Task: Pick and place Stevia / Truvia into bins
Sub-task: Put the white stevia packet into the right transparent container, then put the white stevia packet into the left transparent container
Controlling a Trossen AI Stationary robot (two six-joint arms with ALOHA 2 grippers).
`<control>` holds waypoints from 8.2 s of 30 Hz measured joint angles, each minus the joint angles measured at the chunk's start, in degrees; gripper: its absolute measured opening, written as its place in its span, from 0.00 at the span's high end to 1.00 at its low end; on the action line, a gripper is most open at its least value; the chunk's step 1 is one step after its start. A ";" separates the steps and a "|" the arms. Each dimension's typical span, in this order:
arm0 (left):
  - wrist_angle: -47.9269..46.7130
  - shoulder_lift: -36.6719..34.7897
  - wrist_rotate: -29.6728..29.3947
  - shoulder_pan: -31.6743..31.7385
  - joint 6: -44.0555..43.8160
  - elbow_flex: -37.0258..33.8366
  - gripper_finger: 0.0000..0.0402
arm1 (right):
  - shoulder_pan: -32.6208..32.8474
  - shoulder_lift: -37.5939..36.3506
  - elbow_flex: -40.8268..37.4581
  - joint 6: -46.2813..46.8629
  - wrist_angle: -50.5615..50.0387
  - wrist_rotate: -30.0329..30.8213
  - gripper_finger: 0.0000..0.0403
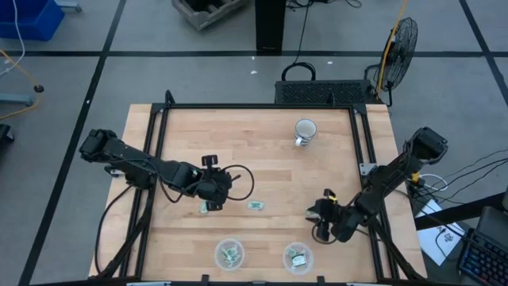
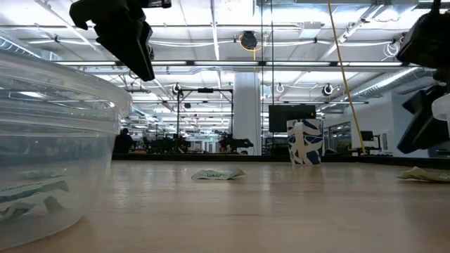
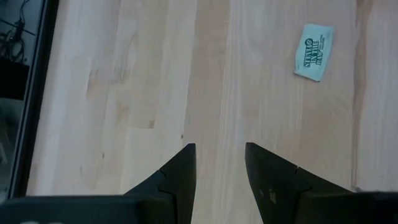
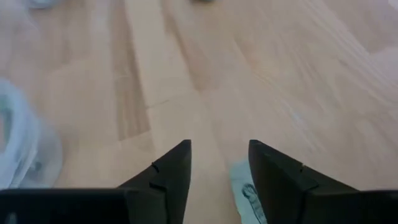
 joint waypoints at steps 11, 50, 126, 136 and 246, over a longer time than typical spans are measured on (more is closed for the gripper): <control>0.00 0.00 0.02 0.00 -0.17 0.00 0.64 | 0.00 0.02 -8.39 -2.98 8.65 3.02 0.61; -0.03 0.00 0.50 0.00 -1.40 0.00 0.64 | 0.00 2.75 -12.91 -7.91 21.21 1.55 0.99; -28.89 -0.01 0.34 2.53 -10.02 -0.06 0.64 | -6.56 7.72 24.40 -43.91 0.27 1.25 0.83; -6.42 -7.99 16.66 1.94 -15.21 -19.75 0.64 | -14.24 7.76 18.00 -44.09 2.64 1.43 0.83; 66.58 3.67 25.40 -16.13 -13.00 -21.44 0.99 | -21.05 7.74 10.60 -55.99 24.96 -3.09 0.83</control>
